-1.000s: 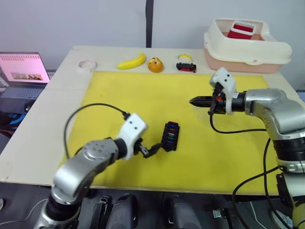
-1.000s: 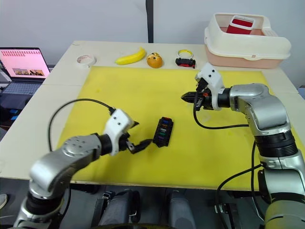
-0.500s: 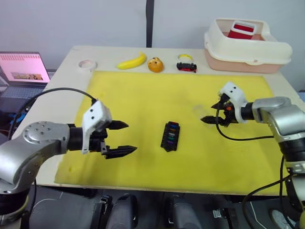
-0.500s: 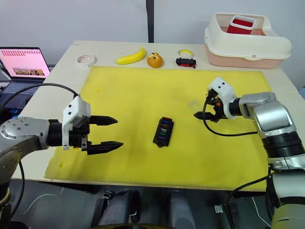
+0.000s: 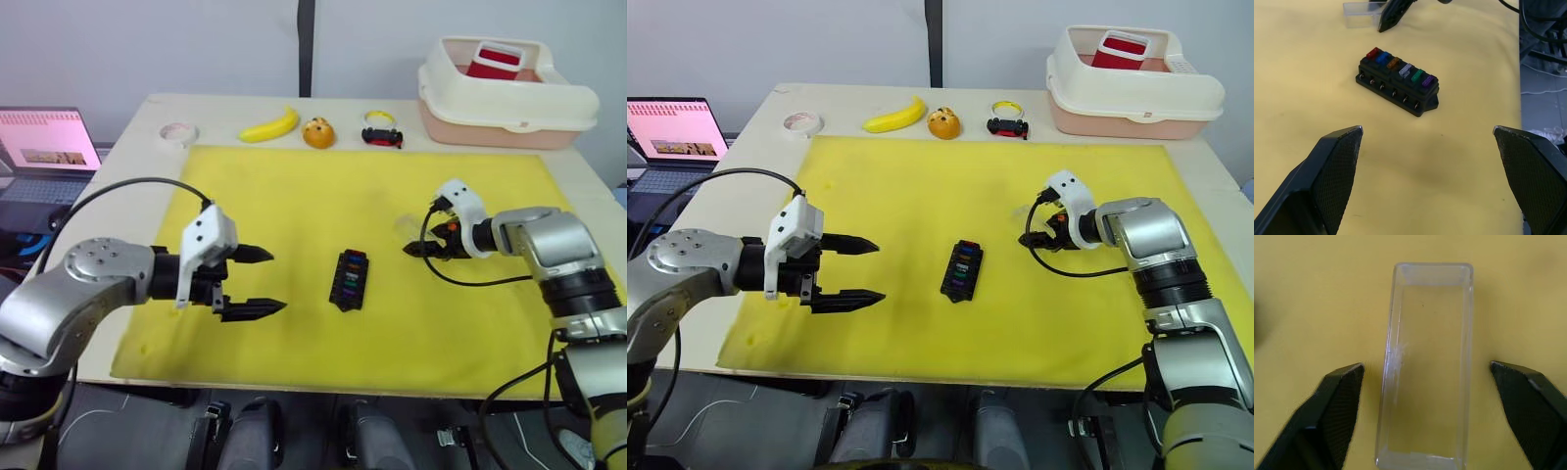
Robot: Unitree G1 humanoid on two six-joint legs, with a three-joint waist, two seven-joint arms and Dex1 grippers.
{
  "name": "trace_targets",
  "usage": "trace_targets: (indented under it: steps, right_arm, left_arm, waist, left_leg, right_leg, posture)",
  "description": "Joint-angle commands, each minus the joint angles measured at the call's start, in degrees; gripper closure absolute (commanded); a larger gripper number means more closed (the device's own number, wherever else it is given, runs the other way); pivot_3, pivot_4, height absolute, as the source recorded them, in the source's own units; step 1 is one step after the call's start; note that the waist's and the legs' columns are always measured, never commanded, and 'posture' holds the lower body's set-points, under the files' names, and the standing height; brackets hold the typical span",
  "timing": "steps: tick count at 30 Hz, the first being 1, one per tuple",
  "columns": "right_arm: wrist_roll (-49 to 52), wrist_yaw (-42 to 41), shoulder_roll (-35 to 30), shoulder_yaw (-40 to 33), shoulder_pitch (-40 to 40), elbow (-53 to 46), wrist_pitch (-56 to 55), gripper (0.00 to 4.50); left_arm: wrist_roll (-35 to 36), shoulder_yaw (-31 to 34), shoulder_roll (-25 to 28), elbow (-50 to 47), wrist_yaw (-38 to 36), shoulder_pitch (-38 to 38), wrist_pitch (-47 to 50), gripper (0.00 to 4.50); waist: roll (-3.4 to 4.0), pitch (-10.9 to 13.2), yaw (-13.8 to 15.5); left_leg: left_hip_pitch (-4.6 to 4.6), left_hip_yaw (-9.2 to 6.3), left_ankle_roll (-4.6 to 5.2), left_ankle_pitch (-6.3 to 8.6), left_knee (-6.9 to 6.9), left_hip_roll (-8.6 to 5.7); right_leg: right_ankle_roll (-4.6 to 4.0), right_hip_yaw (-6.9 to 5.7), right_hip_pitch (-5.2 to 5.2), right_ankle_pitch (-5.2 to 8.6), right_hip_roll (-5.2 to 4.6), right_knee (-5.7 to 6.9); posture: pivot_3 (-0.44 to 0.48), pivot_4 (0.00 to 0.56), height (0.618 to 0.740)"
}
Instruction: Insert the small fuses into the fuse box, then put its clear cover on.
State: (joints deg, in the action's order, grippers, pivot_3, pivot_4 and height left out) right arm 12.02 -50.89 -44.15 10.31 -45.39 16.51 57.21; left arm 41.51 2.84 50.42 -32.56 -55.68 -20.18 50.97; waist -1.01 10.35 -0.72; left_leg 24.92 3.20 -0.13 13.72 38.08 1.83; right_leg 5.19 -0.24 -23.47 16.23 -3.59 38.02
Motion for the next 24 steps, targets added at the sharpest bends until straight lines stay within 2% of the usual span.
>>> trace_targets:
  steps: [1,2,5,11,17,24]
  right_arm:
    - [-0.10,-0.55,-0.56,-0.25,-0.86,-2.87,-0.11,2.36]
    - [-0.10,-0.60,-0.64,-0.28,-0.93,-3.57,-0.08,2.82]
    - [0.02,-0.63,-1.08,-0.60,-1.52,-6.26,0.23,2.81]
    - [1.07,-0.97,-0.95,-1.01,-3.49,-10.51,2.48,2.81]
    - [1.94,-0.55,-0.37,-1.66,-4.14,-12.29,4.10,2.81]
    - [4.38,0.69,-0.46,-3.03,-3.72,-16.83,7.87,2.81]
  left_arm:
    - [1.09,-0.10,-1.51,-3.59,4.05,0.62,1.06,0.00]
    - [0.98,-0.67,-2.28,-4.45,5.81,0.90,1.82,0.00]
    - [-1.19,-4.07,-6.97,-6.93,14.41,1.47,4.52,0.00]
    - [-5.87,-15.21,-21.42,-9.76,32.78,0.37,13.77,0.00]
    - [-12.02,-22.12,-26.74,-7.93,40.92,-0.04,16.48,0.00]
    - [-15.99,-25.40,-31.24,-5.51,44.68,0.20,16.28,0.00]
  waist:
    - [0.00,0.00,0.00]
    - [0.00,0.00,0.00]
    - [0.01,0.00,0.04]
    - [-0.01,0.00,0.22]
    - [0.00,0.00,0.09]
    - [-0.01,0.00,0.13]
  left_leg:
    - [0.00,-0.01,0.00,0.00,0.00,0.00]
    - [0.00,0.00,0.00,0.00,0.00,0.00]
    - [0.00,0.00,0.00,0.00,0.00,-0.01]
    - [0.01,-0.04,0.00,0.00,0.02,-0.03]
    - [0.00,-0.10,0.00,0.00,0.02,-0.02]
    - [0.00,-0.08,0.00,0.00,0.02,-0.03]
  right_leg:
    - [0.00,0.00,0.00,0.00,0.00,0.00]
    - [0.00,0.00,0.00,0.00,-0.01,0.00]
    - [0.01,0.02,0.01,-0.01,-0.01,0.01]
    - [0.03,0.02,0.04,-0.02,-0.03,0.01]
    - [0.02,0.02,0.03,-0.01,0.01,0.03]
    - [0.01,0.02,0.04,-0.01,-0.02,0.01]
  posture:
    - [0.000,0.150,0.740]
    - [0.000,0.150,0.740]
    - [0.000,0.150,0.740]
    - [0.000,0.150,0.740]
    - [0.000,0.150,0.740]
    - [0.000,0.150,0.740]
